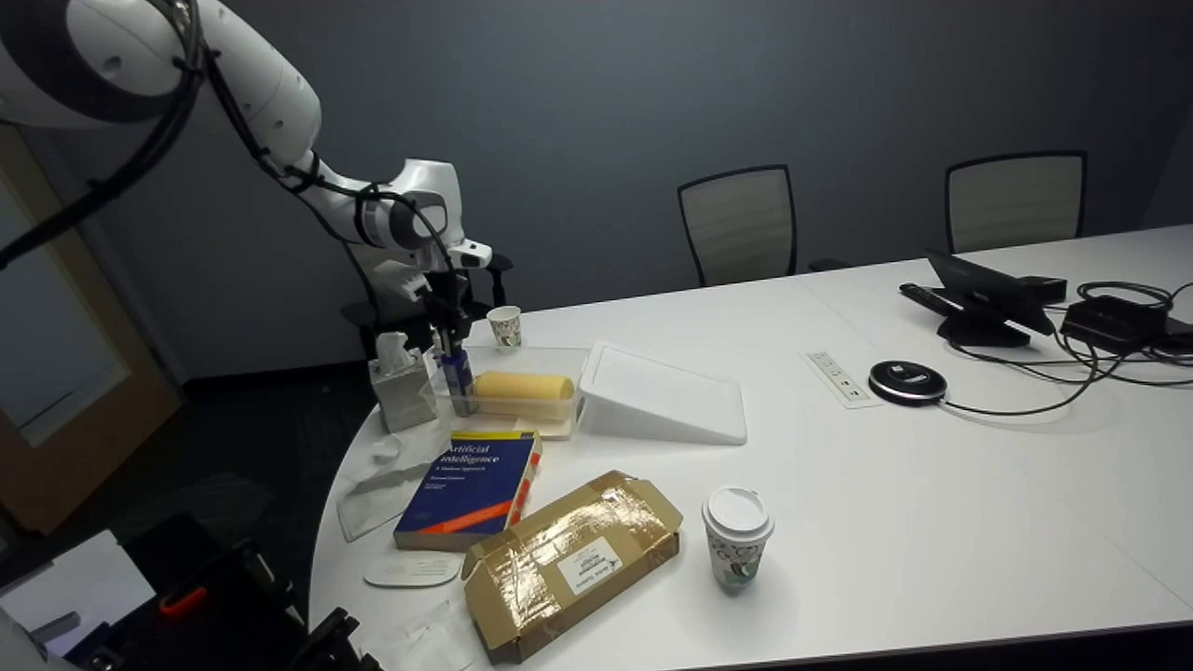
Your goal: Put the blue bottle in the clear container.
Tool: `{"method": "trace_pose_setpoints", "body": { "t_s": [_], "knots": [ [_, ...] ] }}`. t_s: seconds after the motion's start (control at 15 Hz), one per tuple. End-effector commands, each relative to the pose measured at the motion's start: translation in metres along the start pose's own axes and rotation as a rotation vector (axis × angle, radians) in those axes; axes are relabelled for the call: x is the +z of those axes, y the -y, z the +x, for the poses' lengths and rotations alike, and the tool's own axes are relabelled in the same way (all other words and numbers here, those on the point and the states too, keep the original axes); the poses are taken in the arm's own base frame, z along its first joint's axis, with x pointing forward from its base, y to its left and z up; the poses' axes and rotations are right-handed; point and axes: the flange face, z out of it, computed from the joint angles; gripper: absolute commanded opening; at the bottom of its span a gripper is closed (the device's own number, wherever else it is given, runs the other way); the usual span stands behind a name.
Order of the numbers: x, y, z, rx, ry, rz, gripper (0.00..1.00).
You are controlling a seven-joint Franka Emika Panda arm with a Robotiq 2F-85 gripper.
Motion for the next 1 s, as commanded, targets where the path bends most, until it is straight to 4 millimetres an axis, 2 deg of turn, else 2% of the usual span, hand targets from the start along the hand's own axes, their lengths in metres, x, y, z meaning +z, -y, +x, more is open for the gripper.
{"method": "trace_pose_setpoints", "body": {
  "t_s": [0.0,0.07,0.13,0.2,0.33,0.47,0.6,0.73,0.93],
  "knots": [
    [0.022,0.003,0.008,-0.01,0.001,0.028,0.08],
    [0.028,0.003,0.01,-0.004,0.0,0.033,0.08],
    [0.033,0.004,0.011,-0.003,0.0,0.033,0.55],
    [0.036,0.005,0.013,-0.005,0.005,0.04,0.56],
    [0.032,0.007,0.016,-0.006,0.0,0.053,0.69],
    [0.015,0.009,0.02,-0.008,-0.016,0.063,0.85],
    [-0.011,0.007,0.025,-0.001,-0.046,0.075,0.99],
    [-0.043,0.0,0.031,0.027,-0.077,0.081,1.0],
    [-0.094,-0.02,0.035,0.088,-0.116,0.098,1.0]
  ]
}}
